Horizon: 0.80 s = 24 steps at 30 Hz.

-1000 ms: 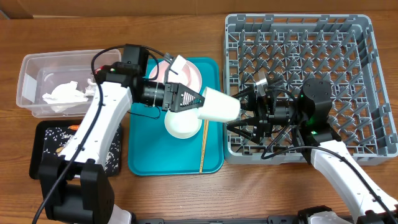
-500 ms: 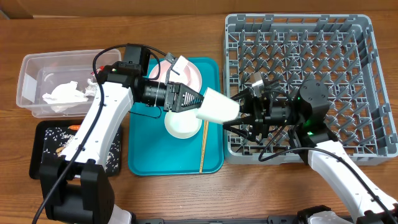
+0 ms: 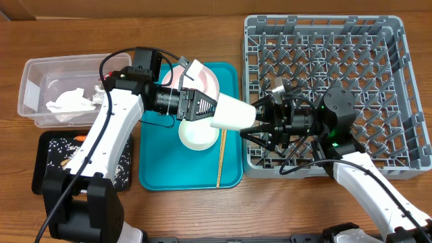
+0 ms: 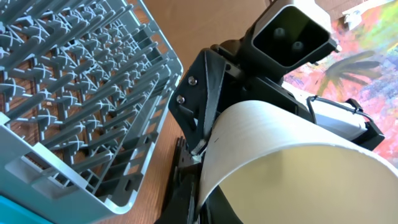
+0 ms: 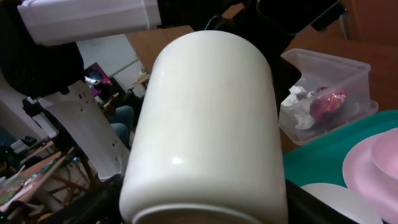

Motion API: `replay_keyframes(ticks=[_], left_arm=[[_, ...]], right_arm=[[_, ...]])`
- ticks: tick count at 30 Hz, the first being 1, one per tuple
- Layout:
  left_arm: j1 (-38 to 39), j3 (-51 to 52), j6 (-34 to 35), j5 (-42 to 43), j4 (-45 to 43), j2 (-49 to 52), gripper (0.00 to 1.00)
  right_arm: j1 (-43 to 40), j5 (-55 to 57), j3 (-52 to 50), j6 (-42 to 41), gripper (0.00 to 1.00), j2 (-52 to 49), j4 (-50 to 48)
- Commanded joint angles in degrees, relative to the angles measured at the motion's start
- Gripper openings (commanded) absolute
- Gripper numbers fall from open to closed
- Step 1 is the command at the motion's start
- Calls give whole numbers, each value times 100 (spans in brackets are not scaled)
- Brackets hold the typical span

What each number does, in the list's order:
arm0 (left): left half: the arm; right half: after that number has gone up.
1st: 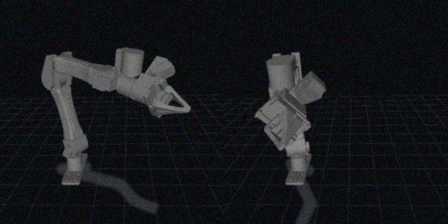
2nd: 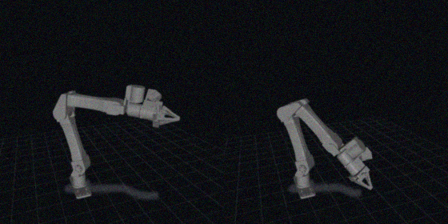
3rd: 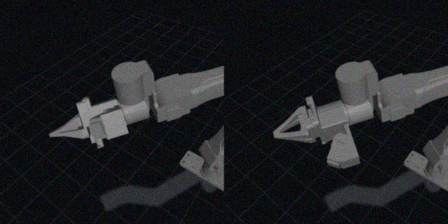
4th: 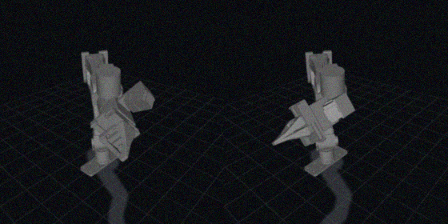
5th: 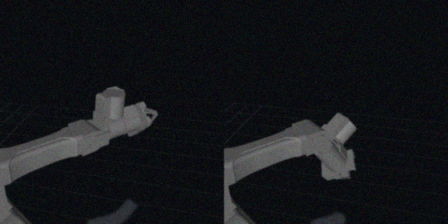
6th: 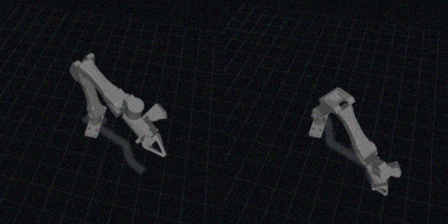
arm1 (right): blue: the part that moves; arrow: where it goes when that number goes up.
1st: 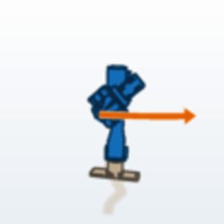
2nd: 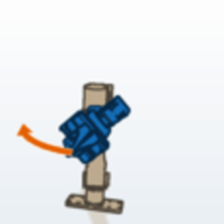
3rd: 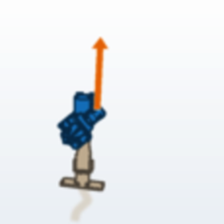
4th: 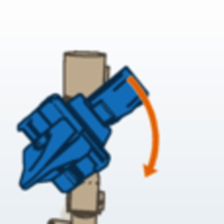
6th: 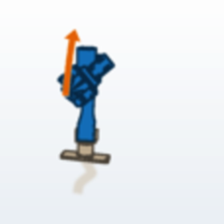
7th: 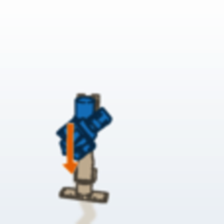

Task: Sort waste into correct bins and load items into the dishwasher
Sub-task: 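Close the right gripper around the cup's base beside the left gripper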

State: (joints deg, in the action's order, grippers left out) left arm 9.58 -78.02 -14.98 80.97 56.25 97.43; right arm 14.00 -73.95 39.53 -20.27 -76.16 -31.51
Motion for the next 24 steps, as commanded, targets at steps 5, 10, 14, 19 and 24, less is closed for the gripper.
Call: replay_keyframes(ticks=[5, 10, 14, 19, 24], left_arm=[[22, 20, 46, -365, -13, 39, 4], [22, 20, 46, -365, -11, 42, 4], [22, 20, 44, -365, -13, 42, 4], [22, 20, 44, -365, -15, 42, 4], [22, 20, 44, -365, -17, 42, 4]], right_arm=[[101, -59, 127, 55, 81, 37, -275], [101, 105, 127, 59, 82, 37, -299], [101, 105, 127, 83, 83, 37, -302], [101, 105, 127, 76, 81, 37, -437], [114, 101, 127, 76, 77, 26, -435]])
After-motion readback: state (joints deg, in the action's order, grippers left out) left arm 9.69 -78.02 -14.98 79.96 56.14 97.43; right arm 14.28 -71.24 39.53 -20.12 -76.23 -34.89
